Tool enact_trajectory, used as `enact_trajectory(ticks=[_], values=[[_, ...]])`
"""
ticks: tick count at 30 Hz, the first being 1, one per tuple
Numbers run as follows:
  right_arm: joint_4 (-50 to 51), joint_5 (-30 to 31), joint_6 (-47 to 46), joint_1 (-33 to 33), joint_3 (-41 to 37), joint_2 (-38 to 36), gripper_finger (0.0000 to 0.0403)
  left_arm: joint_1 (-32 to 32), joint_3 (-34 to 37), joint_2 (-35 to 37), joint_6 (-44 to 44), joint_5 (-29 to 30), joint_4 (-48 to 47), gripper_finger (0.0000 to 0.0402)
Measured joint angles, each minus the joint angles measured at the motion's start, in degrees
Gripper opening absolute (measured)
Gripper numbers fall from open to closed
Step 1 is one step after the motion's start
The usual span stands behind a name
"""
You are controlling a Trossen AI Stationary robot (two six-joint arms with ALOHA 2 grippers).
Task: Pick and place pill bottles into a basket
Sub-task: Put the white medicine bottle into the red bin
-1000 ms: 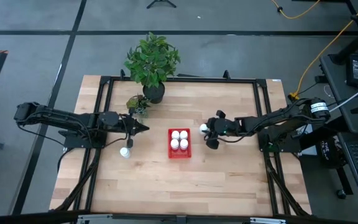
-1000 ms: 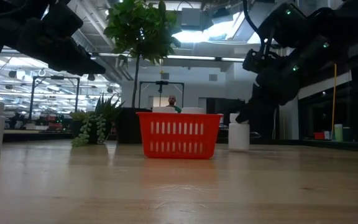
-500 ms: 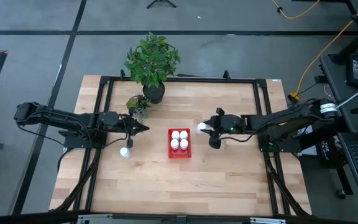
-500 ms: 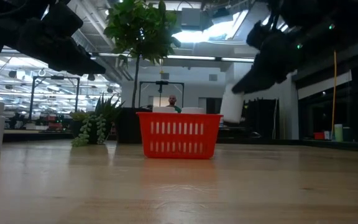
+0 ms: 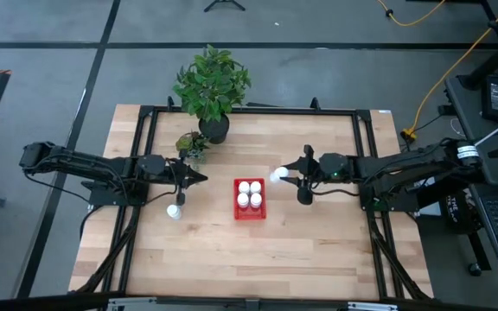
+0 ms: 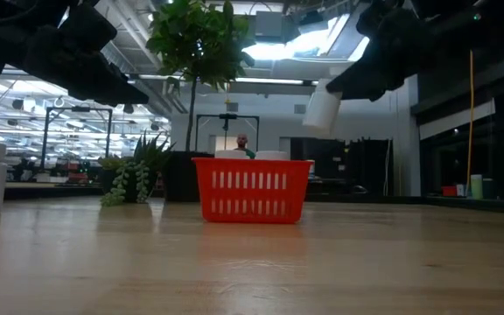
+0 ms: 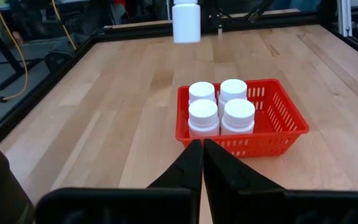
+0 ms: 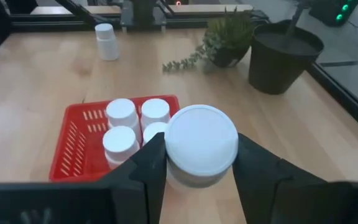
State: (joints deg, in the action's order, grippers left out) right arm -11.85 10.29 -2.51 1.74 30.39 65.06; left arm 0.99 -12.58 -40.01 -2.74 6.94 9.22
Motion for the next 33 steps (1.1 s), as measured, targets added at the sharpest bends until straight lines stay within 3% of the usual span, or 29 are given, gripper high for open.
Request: enact_trajectory(ticks=[2, 6, 8, 21, 26, 33], values=[[0.0, -0.95, -0.01, -0.01, 0.0, 0.02, 0.0147, 0.02, 0.0, 0.01, 0.0, 0.0, -0.01, 0.0005], [-1.26, -10.14, 1.51, 0.17, 0.0, 0.02, 0.0147, 0.02, 0.0, 0.0, 0.0, 0.0, -0.01, 0.0001], [-2.06, -11.65, 1.52, 0.7, 0.0, 0.02, 0.0147, 0.0, 0.0, 0.0, -0.02, 0.02, 0.01, 0.0001], [-4.34, -11.44, -1.33, 6.31, 2.12, 1.2, 0.0146, 0.02, 0.0, 0.0, 0.0, 1.99, 0.01, 0.0002], [-2.41, -7.94, 0.82, 8.41, 5.76, 6.55, 0.0146, 0.02, 0.0, 0.01, 3.33, 4.3, 0.01, 0.0008], [-1.24, -7.81, 1.24, 9.03, 11.81, 14.65, 0.0146, 0.02, 0.0, 0.0, 5.04, 4.35, 0.01, 0.0011]])
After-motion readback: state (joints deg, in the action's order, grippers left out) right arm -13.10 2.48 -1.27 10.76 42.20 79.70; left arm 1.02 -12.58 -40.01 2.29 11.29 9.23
